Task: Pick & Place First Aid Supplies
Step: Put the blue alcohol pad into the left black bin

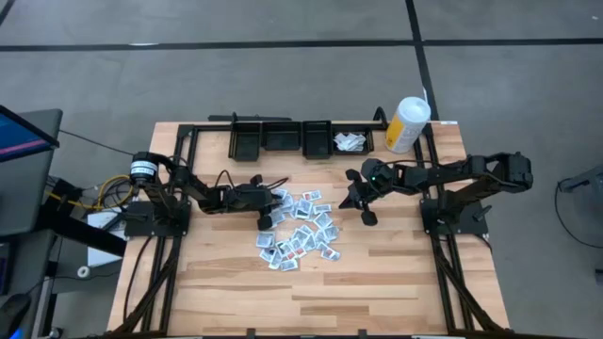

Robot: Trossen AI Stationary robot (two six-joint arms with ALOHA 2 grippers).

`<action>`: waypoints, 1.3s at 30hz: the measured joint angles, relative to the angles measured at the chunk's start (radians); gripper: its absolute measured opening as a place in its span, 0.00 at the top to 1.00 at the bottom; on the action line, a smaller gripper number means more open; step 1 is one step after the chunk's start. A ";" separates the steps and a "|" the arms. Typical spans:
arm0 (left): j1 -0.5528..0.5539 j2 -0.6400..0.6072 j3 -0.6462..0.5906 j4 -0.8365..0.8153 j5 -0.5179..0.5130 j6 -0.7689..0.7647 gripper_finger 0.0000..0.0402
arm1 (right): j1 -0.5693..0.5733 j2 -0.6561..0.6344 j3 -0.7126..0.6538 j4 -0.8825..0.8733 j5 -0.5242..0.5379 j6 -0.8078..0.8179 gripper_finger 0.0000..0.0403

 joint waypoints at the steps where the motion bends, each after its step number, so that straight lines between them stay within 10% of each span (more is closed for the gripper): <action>1: 0.000 0.000 0.000 0.000 -0.014 0.000 0.79 | 0.000 0.000 0.000 0.001 0.000 0.000 1.00; 12: 0.000 0.000 0.000 0.000 -0.056 0.000 0.98 | 0.000 0.000 0.000 0.014 0.000 0.000 1.00; 24: -0.005 -0.016 0.000 0.014 -0.095 0.024 0.99 | 0.000 0.000 0.000 0.013 0.000 0.000 1.00; 39: -0.006 -0.375 0.000 -0.104 -0.328 0.263 0.99 | 0.000 0.000 0.000 0.015 0.000 0.000 1.00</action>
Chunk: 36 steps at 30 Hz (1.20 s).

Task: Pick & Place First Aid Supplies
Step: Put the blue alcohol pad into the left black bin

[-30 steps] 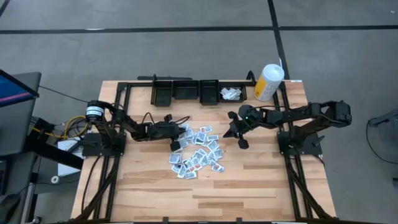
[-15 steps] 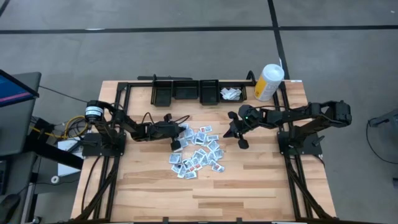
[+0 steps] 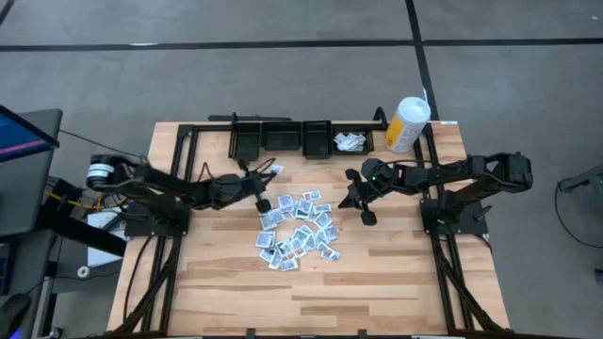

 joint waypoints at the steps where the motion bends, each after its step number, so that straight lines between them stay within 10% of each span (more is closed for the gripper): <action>1: 0.003 -0.022 0.000 -0.001 -0.029 0.022 0.99 | 0.000 0.000 0.000 0.000 0.000 0.000 1.00; 13: 0.205 -0.154 0.000 -0.059 -0.161 0.141 0.99 | 0.000 0.000 0.000 0.001 0.000 -0.001 1.00; 26: 0.545 -0.096 -0.001 -0.143 0.205 0.018 0.99 | 0.000 0.000 0.000 0.005 0.000 -0.002 1.00; 36: 0.597 0.063 -0.001 -0.148 0.283 -0.025 0.99 | 0.000 0.000 0.000 0.005 0.000 -0.002 1.00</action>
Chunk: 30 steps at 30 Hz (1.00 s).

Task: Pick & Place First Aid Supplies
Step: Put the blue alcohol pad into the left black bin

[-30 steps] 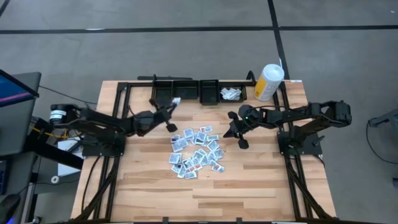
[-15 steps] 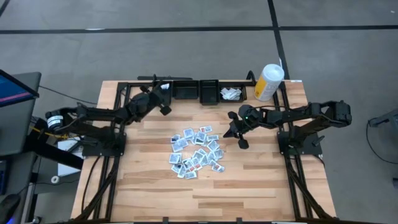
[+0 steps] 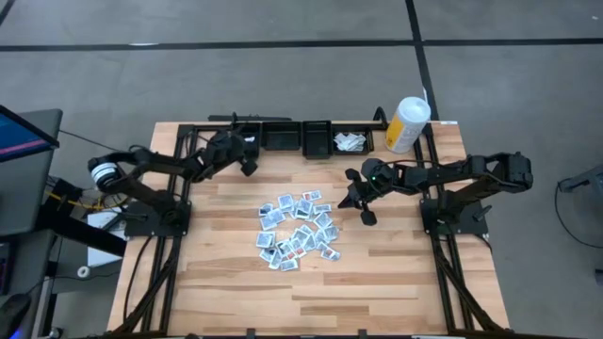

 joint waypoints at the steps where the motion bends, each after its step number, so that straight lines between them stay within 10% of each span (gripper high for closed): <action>1: 0.000 0.013 0.000 0.000 -0.001 0.000 0.99 | 0.000 0.000 0.000 0.000 0.000 0.000 1.00; 17: 0.000 0.050 0.000 0.012 -0.025 0.000 0.98 | 0.000 0.000 0.000 0.000 0.000 0.000 1.00; 30: 0.000 0.050 0.000 0.015 -0.025 -0.003 0.75 | 0.000 0.000 0.000 0.000 0.000 0.000 1.00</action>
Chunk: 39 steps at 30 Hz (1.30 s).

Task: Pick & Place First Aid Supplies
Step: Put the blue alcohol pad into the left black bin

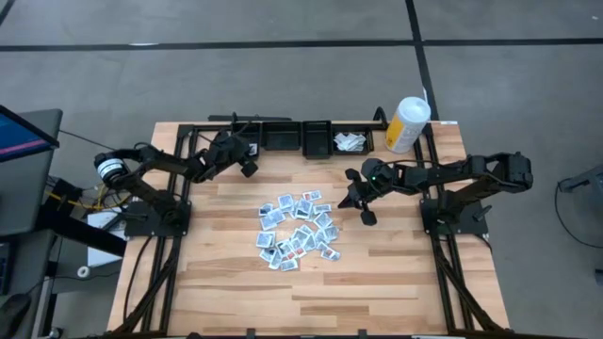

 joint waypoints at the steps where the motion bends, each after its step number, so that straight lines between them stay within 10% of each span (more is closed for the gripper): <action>1: -0.001 0.000 0.000 0.004 0.000 0.001 0.74 | 0.000 0.000 0.000 0.000 0.000 0.000 1.00; 10: -0.088 -0.110 0.000 0.003 0.020 0.003 0.72 | 0.000 0.000 0.000 0.011 0.000 0.000 1.00; 25: -0.408 -0.195 0.000 -0.280 0.345 -0.099 0.72 | 0.001 0.000 0.000 0.016 -0.003 0.001 1.00; 39: -0.633 -0.195 -0.006 -0.429 0.291 -0.192 0.72 | 0.001 0.000 0.000 0.015 -0.003 0.003 1.00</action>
